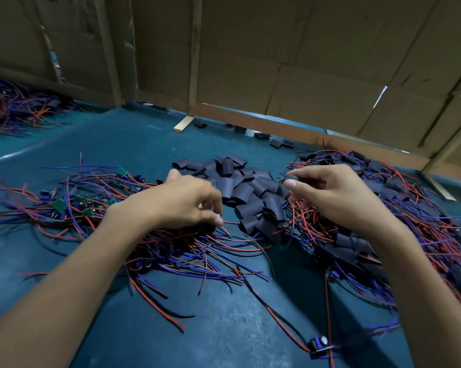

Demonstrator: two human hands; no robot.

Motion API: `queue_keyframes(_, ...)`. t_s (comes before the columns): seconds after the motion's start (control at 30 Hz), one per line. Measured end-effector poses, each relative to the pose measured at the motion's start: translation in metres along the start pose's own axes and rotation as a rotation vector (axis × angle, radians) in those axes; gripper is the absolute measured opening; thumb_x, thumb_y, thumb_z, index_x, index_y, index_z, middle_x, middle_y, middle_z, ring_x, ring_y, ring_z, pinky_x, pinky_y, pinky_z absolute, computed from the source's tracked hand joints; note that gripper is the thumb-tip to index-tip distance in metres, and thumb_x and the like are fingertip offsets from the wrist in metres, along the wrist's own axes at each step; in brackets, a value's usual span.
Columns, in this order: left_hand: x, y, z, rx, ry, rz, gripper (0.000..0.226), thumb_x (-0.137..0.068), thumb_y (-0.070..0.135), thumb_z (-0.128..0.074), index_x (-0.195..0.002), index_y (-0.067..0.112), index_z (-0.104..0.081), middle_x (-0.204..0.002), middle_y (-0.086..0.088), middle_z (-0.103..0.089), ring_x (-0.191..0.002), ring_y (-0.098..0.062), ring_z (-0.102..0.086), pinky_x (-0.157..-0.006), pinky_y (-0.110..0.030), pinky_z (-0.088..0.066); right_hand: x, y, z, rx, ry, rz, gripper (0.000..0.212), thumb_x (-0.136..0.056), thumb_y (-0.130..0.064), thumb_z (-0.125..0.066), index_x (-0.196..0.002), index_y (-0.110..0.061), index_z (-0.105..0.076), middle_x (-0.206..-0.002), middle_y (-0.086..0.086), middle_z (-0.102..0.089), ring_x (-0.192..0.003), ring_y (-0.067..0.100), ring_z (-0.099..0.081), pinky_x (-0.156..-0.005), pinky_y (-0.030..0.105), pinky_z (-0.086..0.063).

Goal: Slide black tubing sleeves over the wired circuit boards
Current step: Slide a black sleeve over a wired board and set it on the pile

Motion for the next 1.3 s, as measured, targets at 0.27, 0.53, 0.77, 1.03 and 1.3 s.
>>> queue_keyframes(0.27, 0.025, 0.013, 0.075, 0.799, 0.685, -0.191, 0.013, -0.097, 0.034, -0.063, -0.102, 0.022, -0.063, -0.088, 0.003, -0.071, -0.077, -0.012, -0.070, -0.074, -0.024, -0.054, -0.001, 0.000, 0.028, -0.258, 0.209, 0.043, 0.029, -0.091, -0.018, -0.074, -0.118, -0.008, -0.073, -0.081, -0.002, -0.077, -0.069, 0.008, -0.072, -0.072, 0.025, -0.059)
queue_keyframes(0.53, -0.001, 0.039, 0.030, 2.109, 0.282, -0.052, 0.036, -0.102, 0.037, -0.048, -0.123, 0.011, -0.060, -0.078, 0.006, -0.052, -0.048, -0.001, -0.030, -0.038, -0.012, -0.027, 0.003, -0.013, 0.020, -0.466, 0.128, 0.062, 0.027, -0.091, -0.014, -0.072, -0.118, -0.009, -0.073, -0.089, 0.007, -0.079, -0.083, 0.025, -0.075, -0.079, 0.032, -0.061)
queue_keyframes(0.77, 0.000, 0.051, 0.013, 2.560, 0.019, -0.040, 0.031, -0.107, 0.041, -0.040, -0.123, 0.022, -0.059, -0.080, 0.007, -0.051, -0.047, 0.002, -0.026, -0.028, -0.016, -0.025, 0.008, -0.038, -0.035, -0.560, -0.155, 0.025, 0.028, -0.092, -0.005, -0.066, -0.120, 0.001, -0.066, -0.099, 0.021, -0.076, -0.090, 0.027, -0.075, -0.078, 0.029, -0.061)
queue_keyframes(1.03, 0.001, 0.018, 0.025, 2.445, 0.430, -0.015, 0.045, -0.102, 0.049, -0.047, -0.116, 0.009, -0.061, -0.062, 0.009, -0.035, -0.050, -0.006, -0.018, -0.039, -0.018, -0.019, 0.028, -0.053, -0.108, -0.324, -0.470, 0.043, 0.014, -0.101, -0.015, -0.059, -0.109, -0.004, -0.059, -0.098, 0.015, -0.074, -0.093, 0.028, -0.075, -0.088, 0.050, -0.059)
queue_keyframes(1.3, 0.007, -0.002, 0.038, 2.412, 0.680, -0.050, 0.034, -0.107, 0.039, -0.043, -0.105, 0.013, -0.064, -0.055, 0.008, -0.031, -0.048, -0.007, -0.021, -0.044, -0.019, -0.021, 0.039, -0.059, -0.115, -0.473, -0.632, 0.035, 0.034, -0.089, -0.029, -0.062, -0.116, -0.009, -0.057, -0.118, 0.023, -0.069, -0.107, 0.034, -0.070, -0.083, 0.045, -0.059)
Point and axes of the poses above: each hand's wrist, its own x-axis away from the middle knuckle, its own z-axis out of the back of the hand, y = z × x, the point moved 10 cm from there along -x, towards the middle knuckle
